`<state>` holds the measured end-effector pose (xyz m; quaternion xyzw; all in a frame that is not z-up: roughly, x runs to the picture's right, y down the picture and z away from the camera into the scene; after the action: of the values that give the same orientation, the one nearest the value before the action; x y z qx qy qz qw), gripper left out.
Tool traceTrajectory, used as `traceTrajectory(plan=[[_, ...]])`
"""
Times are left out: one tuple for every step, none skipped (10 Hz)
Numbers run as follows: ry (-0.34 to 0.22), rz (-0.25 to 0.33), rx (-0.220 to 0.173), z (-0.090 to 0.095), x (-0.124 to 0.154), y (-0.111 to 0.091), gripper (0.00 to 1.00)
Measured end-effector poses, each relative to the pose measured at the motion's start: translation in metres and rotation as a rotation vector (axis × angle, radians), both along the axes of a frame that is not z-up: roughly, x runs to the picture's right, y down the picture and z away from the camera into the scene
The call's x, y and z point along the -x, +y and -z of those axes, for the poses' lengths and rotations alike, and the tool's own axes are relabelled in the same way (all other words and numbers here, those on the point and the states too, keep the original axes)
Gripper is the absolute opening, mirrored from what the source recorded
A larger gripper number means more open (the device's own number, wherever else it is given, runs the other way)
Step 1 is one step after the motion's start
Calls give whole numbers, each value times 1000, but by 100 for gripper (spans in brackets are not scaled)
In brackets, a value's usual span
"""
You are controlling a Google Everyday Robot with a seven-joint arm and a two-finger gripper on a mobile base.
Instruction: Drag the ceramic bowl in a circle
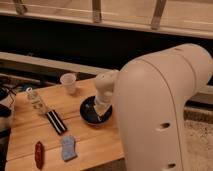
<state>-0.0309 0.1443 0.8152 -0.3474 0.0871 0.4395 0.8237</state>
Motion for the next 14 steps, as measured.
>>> traceTrajectory(plan=[[0,-6,-9,4,3,1,22],[-1,-3,-22,8,0,-2,32],[0,-6,-36,9,-5,-9,42],[-1,-3,-52,8,-12,-19,52],[-1,0,-64,4,-20,-31,64],[1,-7,-70,2,-28,-39,74],[3,-14,-70,1,-33,-41,78],[2,-26,-69,0,-37,-43,80],[-1,-40,-62,-3,-40,-45,80],[0,-49,-53,-5,-42,-43,80],[3,-59,-39,-10,-46,-39,80],[9,-69,-13,-19,-50,-30,80],[10,-70,5,-24,-49,-25,80],[9,-70,16,-27,-49,-23,80]])
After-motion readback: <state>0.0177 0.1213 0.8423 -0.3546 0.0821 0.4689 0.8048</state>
